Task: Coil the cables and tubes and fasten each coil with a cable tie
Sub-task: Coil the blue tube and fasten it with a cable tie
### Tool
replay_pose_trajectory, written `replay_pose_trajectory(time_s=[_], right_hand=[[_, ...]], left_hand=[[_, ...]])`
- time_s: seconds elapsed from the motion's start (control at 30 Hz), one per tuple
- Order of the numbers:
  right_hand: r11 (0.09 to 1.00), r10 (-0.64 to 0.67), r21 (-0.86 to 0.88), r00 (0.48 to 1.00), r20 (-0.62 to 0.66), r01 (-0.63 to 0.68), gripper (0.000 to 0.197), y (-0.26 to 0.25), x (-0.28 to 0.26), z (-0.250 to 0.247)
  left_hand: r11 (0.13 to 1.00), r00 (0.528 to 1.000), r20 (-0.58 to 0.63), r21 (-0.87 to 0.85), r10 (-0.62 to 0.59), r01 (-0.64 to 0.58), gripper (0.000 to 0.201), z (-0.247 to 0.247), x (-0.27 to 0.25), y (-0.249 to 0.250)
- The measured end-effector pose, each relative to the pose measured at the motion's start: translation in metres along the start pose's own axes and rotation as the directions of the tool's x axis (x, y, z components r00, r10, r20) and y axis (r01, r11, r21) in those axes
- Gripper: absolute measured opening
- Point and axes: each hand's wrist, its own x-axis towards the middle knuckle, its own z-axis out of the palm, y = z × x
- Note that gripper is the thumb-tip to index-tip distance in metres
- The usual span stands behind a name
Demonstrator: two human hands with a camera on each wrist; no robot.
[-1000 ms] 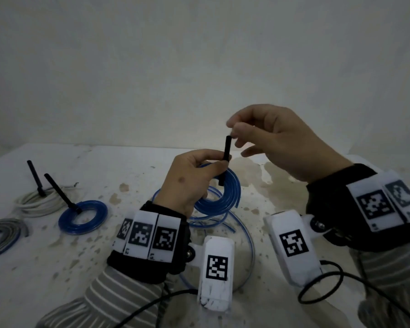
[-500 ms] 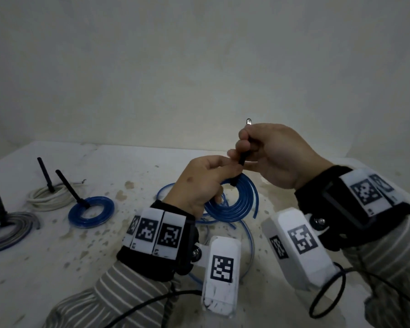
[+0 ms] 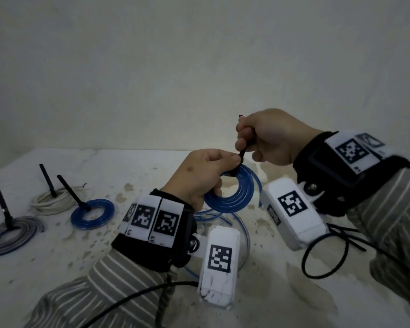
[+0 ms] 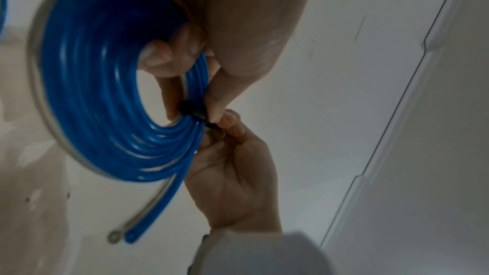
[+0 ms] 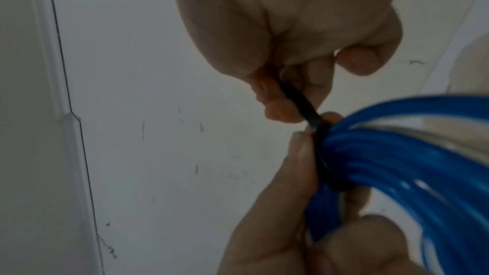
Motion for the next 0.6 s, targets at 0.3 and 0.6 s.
replay_pose_trajectory(time_s=[0.3,0.6], right_hand=[[0.984,-0.023,-0.169,0.973,0.23,0.063,0.029,0.046,-0.02,0.006],[0.956,-0.23,-0.152,0.963,0.142,0.251,0.015,0.063,-0.024,0.005]], left_hand=[[0.987,0.973,-0.212,-0.15,-0.093,0.061,0.019,-0.017,0.006,-0.013],[0.962,0.982,-0.125,-0.253,-0.14,0.105,0.011,-0.023,-0.003,-0.015]])
